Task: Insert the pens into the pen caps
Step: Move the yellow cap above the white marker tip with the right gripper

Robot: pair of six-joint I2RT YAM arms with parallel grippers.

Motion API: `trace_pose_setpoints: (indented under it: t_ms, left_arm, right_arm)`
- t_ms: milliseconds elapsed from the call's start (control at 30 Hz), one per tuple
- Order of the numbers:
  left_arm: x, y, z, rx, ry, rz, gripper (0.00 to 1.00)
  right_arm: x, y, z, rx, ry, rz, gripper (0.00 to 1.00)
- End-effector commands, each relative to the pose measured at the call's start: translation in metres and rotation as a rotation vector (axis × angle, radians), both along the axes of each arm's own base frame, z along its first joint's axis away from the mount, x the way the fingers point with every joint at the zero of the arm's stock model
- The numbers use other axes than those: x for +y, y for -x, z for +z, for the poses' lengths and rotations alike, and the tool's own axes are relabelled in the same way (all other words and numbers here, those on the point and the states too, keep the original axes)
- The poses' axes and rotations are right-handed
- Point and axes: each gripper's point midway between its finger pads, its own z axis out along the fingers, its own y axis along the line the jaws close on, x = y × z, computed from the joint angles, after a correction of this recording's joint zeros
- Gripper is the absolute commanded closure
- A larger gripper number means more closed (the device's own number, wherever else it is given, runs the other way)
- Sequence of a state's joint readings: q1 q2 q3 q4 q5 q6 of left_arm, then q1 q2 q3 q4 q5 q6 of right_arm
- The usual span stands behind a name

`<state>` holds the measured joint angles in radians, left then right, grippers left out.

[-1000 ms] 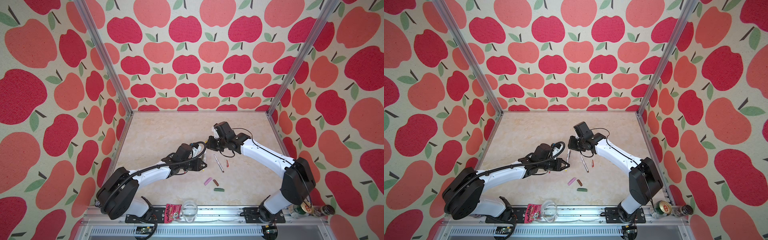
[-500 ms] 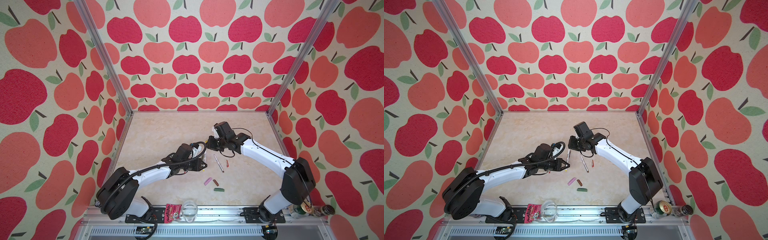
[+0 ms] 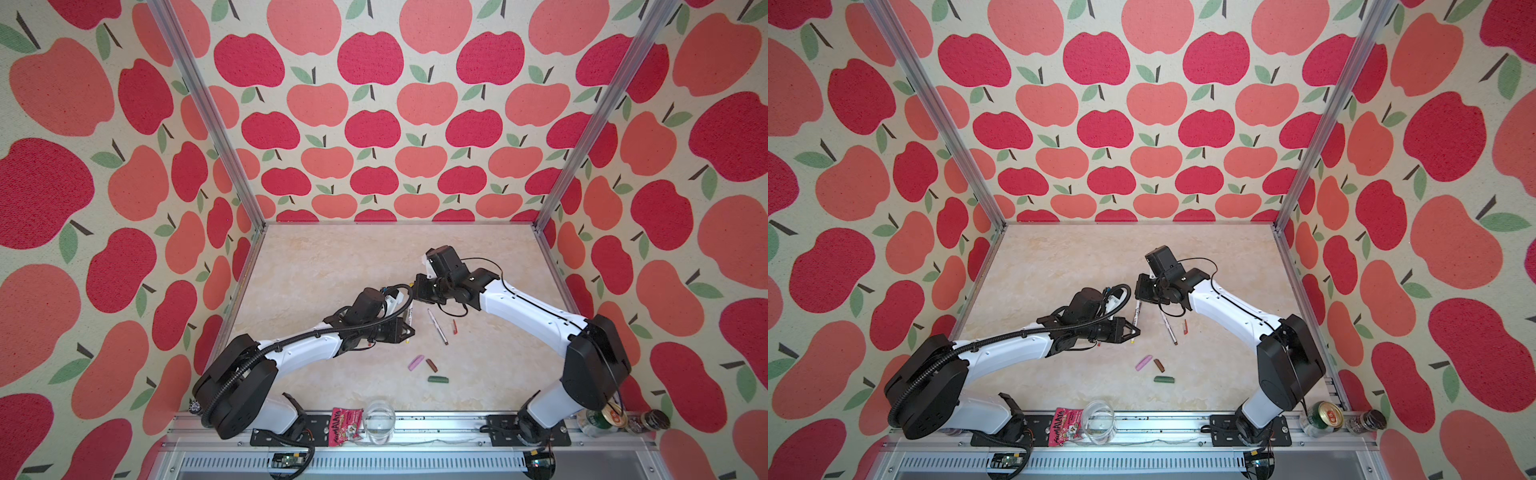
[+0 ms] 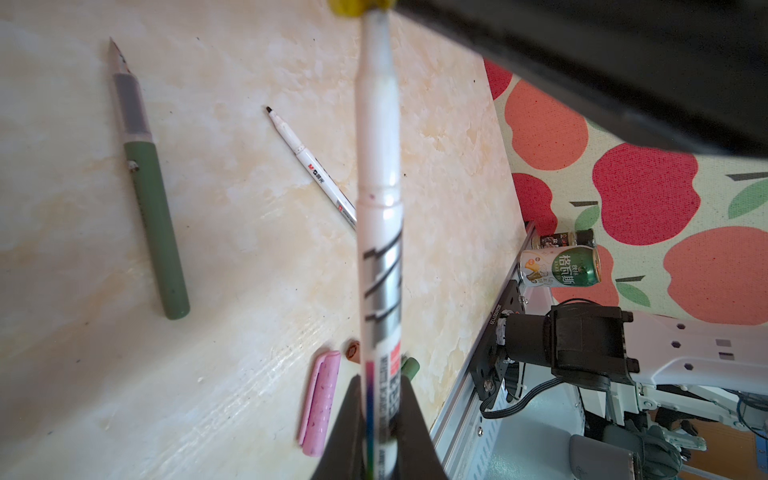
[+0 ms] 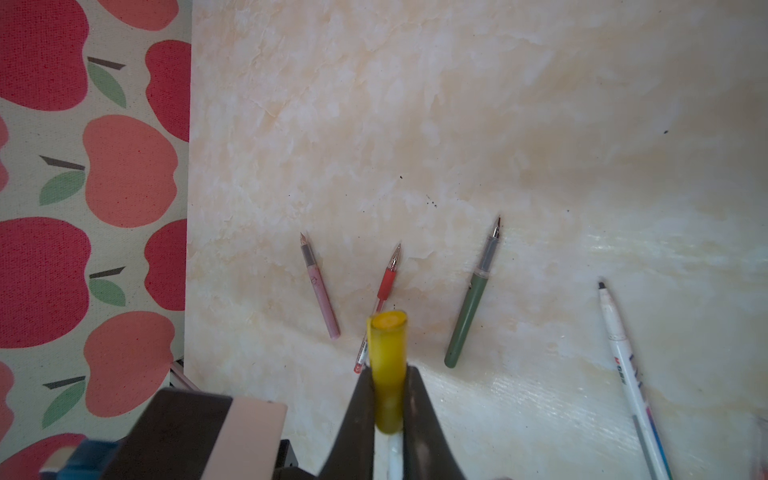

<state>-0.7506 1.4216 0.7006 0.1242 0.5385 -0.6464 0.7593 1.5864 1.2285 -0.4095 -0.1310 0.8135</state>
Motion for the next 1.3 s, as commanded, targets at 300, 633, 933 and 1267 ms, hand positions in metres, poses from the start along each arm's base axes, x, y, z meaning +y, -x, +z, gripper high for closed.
trace_pose_setpoints:
  t_ms: [300, 633, 933, 1267]
  left_arm:
    - [-0.001, -0.008, 0.012, -0.04, 0.026, 0.032, 1.0]
    - [-0.001, -0.009, 0.015, -0.047, 0.029, 0.037, 1.0]
    - [0.002, -0.012, 0.023, -0.082, 0.042, 0.059, 1.0]
    - [0.004, -0.015, 0.036, -0.138, 0.084, 0.076, 1.0]
  right_arm:
    - [-0.009, 0.007, 0.014, -0.05, 0.009, 0.004, 0.92]
    - [0.001, 0.018, -0.001, -0.011, 0.013, 0.036, 0.92]
    - [0.002, 0.027, -0.01, -0.011, 0.022, 0.037, 0.93]
    - [0.002, 0.031, -0.002, -0.051, -0.01, 0.038, 0.93]
